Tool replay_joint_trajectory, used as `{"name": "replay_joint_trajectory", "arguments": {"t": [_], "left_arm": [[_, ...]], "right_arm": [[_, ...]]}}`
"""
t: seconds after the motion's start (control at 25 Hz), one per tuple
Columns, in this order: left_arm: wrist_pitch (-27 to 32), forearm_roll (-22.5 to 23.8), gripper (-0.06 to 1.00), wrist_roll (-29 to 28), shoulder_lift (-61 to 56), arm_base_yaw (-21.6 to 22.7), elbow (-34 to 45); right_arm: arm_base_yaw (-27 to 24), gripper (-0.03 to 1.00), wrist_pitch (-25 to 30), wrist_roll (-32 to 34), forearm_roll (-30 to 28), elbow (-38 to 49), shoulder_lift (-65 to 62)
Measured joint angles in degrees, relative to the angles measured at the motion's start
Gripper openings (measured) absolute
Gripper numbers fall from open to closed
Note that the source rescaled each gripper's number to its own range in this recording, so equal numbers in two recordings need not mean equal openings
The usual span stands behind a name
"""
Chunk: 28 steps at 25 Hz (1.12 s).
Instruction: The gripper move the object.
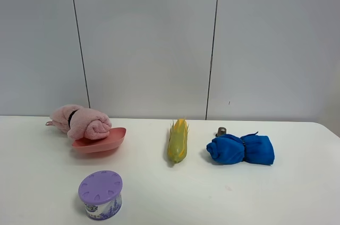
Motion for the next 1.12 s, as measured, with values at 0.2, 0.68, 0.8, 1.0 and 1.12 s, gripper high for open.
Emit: {"name": "replay_joint_trajectory", "arguments": {"t": [0.2,0.68,0.8,1.0,1.12], "left_arm": [[0.0,0.0,1.0,0.0,0.0,0.0,0.0],[0.0,0.0,1.0,0.0,0.0,0.0,0.0],[0.0,0.0,1.0,0.0,0.0,0.0,0.0],[0.0,0.0,1.0,0.0,0.0,0.0,0.0],[0.0,0.0,1.0,0.0,0.0,0.0,0.0]], "right_arm": [[0.0,1.0,2.83,2.88,-13.68,0.0,-5.34],[0.0,1.0,9.02,1.83,-21.23,0.0,-7.1],[-0.4,0.98,7.2,0.9,-21.23,0.0,-7.1],[-3.11,0.95,2.65,-0.01,-21.84,0.95,-7.81],[-6.63,0.95,1.16,-0.03,-21.78,3.19,-8.87]]}}
